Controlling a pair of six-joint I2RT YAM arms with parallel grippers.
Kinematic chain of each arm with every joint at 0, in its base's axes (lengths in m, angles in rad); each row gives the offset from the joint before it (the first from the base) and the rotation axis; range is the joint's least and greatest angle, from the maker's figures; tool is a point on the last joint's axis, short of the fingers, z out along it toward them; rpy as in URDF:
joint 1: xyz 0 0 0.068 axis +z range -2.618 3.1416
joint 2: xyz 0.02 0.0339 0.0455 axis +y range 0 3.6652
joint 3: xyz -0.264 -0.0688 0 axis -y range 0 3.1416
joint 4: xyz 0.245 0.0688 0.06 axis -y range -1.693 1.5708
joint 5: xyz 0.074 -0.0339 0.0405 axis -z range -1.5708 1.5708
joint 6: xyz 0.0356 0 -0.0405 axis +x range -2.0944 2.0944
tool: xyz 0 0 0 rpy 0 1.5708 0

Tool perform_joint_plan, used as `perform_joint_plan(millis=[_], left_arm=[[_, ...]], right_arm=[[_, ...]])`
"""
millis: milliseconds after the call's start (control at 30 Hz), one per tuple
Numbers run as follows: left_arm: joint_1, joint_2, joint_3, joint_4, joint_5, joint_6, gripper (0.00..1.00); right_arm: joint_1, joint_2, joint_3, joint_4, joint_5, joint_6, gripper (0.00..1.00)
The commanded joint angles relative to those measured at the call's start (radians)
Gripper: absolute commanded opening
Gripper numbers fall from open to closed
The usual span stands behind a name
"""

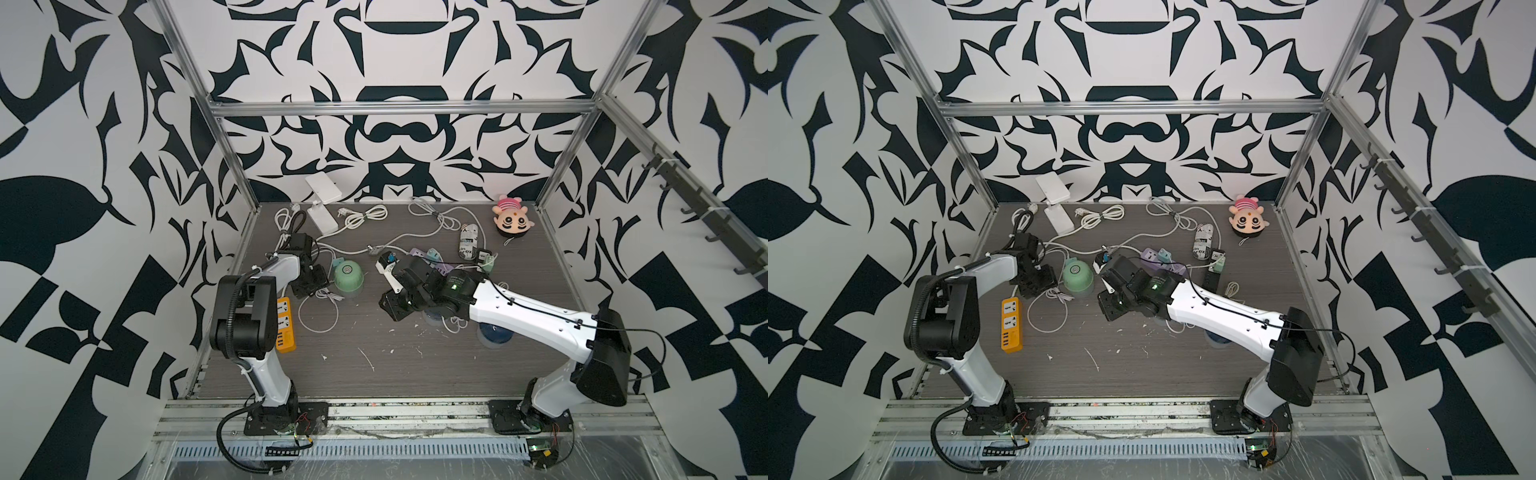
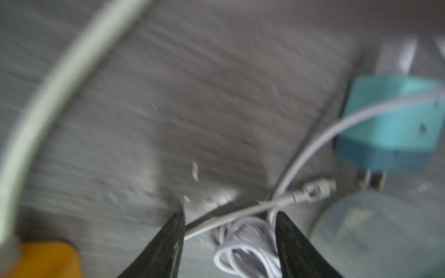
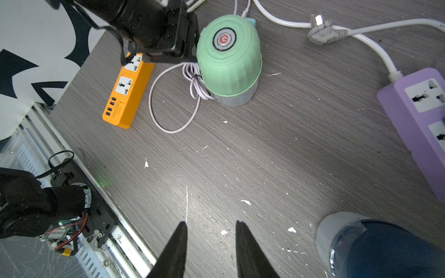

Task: Charge the cordless meat grinders
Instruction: Pick up the charging cable from the center of the board.

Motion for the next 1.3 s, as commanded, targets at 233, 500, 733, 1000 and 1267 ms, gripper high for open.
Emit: perform_joint_plan(millis=[233, 500, 733, 1000, 1267], left_arm=[[-0.115, -0.164, -0.181, 0.019, 0.090, -0.140, 0.61], [-0.153, -0.158, -0.196, 0.021, 0.044, -0.136, 0.50], [-0.152, -0.134, -0.150, 0.009, -0.050, -0.097, 0.46], [-0.153, -0.038, -0.060, -0.014, -0.065, -0.039, 0.34], [-0.153, -0.044, -0.074, -0.025, -0.061, -0.024, 0.20]], right_arm=[[0.000, -0.008, 0.006, 0.012, 0.015, 0.007, 0.37], [-0.001, 0.006, 0.023, 0.001, 0.007, 0.006, 0.37], [-0.001, 0.020, 0.030, -0.002, -0.003, 0.012, 0.37], [0.000, 0.036, 0.044, -0.015, -0.004, 0.008, 0.37], [0.000, 0.037, 0.046, -0.017, 0.002, 0.007, 0.37]])
